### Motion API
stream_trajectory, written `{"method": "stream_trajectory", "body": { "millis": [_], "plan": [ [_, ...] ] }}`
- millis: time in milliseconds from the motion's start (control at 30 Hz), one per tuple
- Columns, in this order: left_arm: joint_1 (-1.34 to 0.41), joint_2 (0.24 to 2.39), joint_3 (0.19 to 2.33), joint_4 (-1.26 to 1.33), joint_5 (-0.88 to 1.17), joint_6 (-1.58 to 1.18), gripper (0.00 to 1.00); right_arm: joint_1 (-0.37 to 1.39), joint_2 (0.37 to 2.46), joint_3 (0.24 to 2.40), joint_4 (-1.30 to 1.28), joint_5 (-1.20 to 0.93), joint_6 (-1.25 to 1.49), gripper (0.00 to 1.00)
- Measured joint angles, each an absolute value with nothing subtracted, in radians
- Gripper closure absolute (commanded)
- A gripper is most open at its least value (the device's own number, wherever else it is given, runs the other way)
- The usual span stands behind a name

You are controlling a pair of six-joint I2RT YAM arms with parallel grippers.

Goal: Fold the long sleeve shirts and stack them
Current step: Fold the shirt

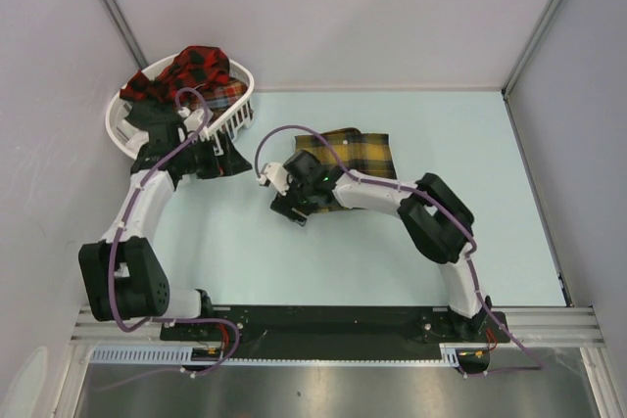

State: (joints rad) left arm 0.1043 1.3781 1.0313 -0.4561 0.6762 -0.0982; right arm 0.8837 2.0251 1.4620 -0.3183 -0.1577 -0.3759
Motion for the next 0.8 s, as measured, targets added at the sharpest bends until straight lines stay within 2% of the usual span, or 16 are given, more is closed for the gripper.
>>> {"method": "stream_trajectory", "body": {
  "millis": [33,100,133,167,233,267,467,633,667,700,733,767,800],
  "plan": [
    [0.111,1.377,1.031,-0.455,0.676,-0.102,0.01,0.897,2.058,1.486,-0.309,-0.131,-0.37,0.24],
    [0.131,1.371,1.03,-0.451,0.675,-0.113,0.01,0.912,2.123,1.534,-0.303,-0.08,-0.366,0.34],
    [0.137,1.367,1.03,-0.45,0.675,-0.115,0.01,0.914,2.143,1.55,-0.298,-0.072,-0.355,0.4],
    [0.147,1.359,1.027,-0.449,0.675,-0.116,0.01,0.916,2.154,1.57,-0.289,-0.049,-0.357,0.53],
    [0.155,1.345,1.026,-0.45,0.675,-0.115,0.02,0.914,2.17,1.582,-0.28,-0.021,-0.36,0.67],
    [0.16,1.322,1.026,-0.447,0.675,-0.114,0.02,0.912,2.173,1.583,-0.28,-0.006,-0.358,1.0],
    [0.161,1.317,1.026,-0.443,0.676,-0.11,0.06,0.907,2.082,1.442,-0.262,-0.102,-0.435,1.0],
    [0.145,1.345,1.026,-0.44,0.679,-0.096,0.06,0.902,1.882,1.232,-0.477,-0.347,-0.636,1.0],
    [0.13,1.359,1.026,-0.439,0.68,-0.093,0.05,0.904,1.84,1.195,-0.537,-0.386,-0.694,0.98],
    [0.113,1.375,1.026,-0.439,0.68,-0.092,0.05,0.907,1.8,1.161,-0.599,-0.419,-0.751,0.91],
    [0.093,1.394,1.026,-0.439,0.683,-0.093,0.06,0.909,1.763,1.127,-0.654,-0.44,-0.806,0.63],
    [0.071,1.415,1.026,-0.436,0.686,-0.093,0.05,0.91,1.721,1.083,-0.717,-0.457,-0.872,0.46],
    [0.053,1.434,1.026,-0.434,0.69,-0.095,0.06,0.91,1.704,1.065,-0.748,-0.461,-0.895,0.32]
  ]
}}
